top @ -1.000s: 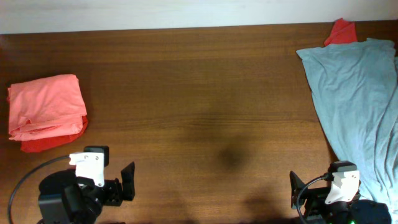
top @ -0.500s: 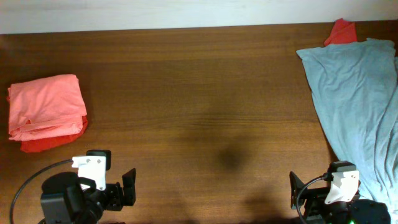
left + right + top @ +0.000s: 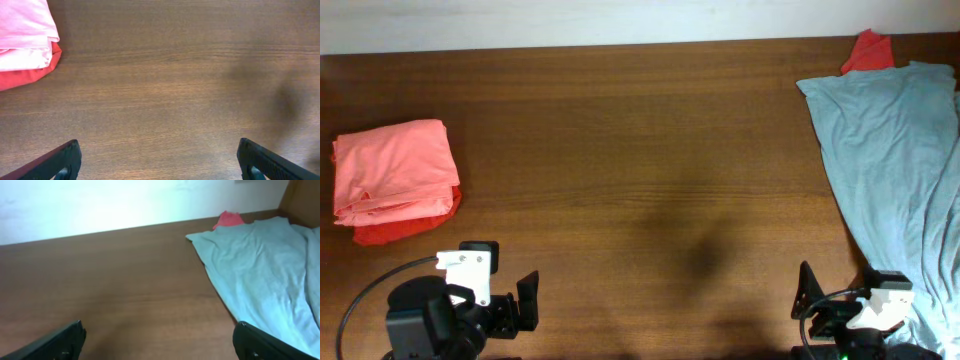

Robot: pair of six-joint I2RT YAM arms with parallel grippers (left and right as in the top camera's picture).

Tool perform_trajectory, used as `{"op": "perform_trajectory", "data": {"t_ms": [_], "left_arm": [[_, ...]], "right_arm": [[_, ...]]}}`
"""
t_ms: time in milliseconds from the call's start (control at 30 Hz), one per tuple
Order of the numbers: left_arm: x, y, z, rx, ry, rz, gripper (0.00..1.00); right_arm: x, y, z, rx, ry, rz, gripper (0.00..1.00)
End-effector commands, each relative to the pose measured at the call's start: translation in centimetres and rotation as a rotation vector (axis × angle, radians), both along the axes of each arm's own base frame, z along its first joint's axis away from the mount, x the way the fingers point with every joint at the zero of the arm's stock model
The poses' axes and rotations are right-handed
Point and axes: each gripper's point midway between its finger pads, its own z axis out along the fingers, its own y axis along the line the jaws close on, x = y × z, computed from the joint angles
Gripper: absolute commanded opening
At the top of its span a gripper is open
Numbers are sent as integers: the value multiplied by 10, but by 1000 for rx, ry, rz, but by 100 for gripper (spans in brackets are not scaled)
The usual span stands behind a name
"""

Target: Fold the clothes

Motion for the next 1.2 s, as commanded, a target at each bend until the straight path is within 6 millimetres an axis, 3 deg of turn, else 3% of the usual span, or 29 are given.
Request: {"op": "perform_trajectory", "data": {"t_ms": [0, 500, 700, 800, 867, 1167], "left_arm": [[0, 1, -1, 13, -3, -8, 99], [0, 1, -1, 13, -3, -8, 99], [0, 1, -1, 13, -3, -7, 99], [0, 1, -1, 13, -3, -7, 99], [0, 1, -1, 13, -3, -7, 99], [0, 1, -1, 13, -3, -8, 99]], "right_arm": [[7, -2, -1, -19, -24, -6, 99], [78, -3, -24, -25, -246, -8, 99], [98, -5, -46, -26, -366, -6, 99], [99, -6, -78, -14, -255, 2, 99], [98, -10, -86, -15, -223, -15, 99], [98, -12, -86, -35, -225, -19, 99]]}}
